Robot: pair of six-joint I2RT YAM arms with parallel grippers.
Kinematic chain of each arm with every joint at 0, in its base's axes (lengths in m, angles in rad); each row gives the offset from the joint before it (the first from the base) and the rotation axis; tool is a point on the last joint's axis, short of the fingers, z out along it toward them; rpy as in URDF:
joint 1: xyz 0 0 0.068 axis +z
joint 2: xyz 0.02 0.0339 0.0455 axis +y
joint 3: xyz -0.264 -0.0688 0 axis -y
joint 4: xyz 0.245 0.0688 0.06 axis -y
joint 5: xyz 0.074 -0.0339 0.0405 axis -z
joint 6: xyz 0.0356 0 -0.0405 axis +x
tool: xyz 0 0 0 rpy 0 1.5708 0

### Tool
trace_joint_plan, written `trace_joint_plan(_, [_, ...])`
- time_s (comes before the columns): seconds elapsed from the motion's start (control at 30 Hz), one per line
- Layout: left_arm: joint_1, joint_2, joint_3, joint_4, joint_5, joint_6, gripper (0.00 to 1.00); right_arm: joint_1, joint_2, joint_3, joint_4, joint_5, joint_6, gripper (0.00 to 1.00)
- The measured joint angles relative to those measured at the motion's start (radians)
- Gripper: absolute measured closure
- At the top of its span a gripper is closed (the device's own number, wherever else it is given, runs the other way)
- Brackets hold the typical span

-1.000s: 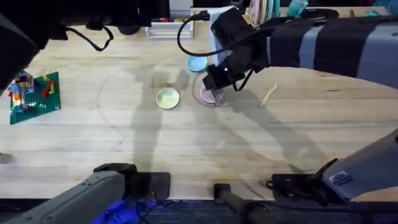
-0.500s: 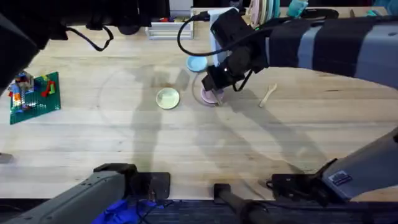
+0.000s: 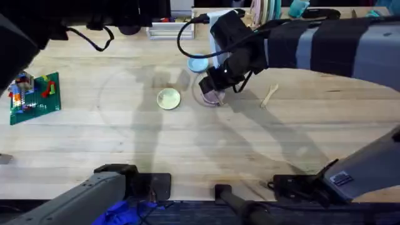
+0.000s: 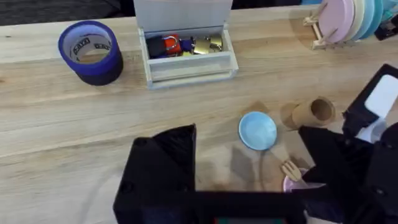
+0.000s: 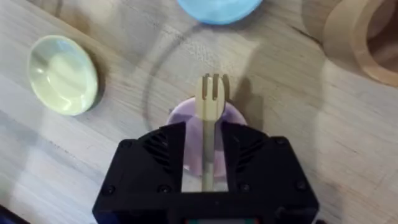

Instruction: Pick up a utensil and set it on the pink plate, then put the other utensil in the container.

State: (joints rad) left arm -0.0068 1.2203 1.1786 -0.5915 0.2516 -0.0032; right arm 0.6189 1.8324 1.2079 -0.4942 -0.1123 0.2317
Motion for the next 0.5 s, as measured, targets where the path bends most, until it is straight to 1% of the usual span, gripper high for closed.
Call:
trace_joint_plan(0.33, [0.0,0.0,0.0,0.0,0.0,0.0,0.009,0.0,-0.012,0.0,-0.007,0.004,0.0,0.642])
trace_joint_plan(0.43, [0.0,0.0,0.0,0.0,0.0,0.0,0.009,0.0,-0.019,0.0,-0.008,0.005,0.0,0.602])
trace_joint_plan(0.5, [0.0,0.0,0.0,0.0,0.0,0.0,0.009,0.0,-0.025,0.0,-0.007,0.005,0.0,0.597])
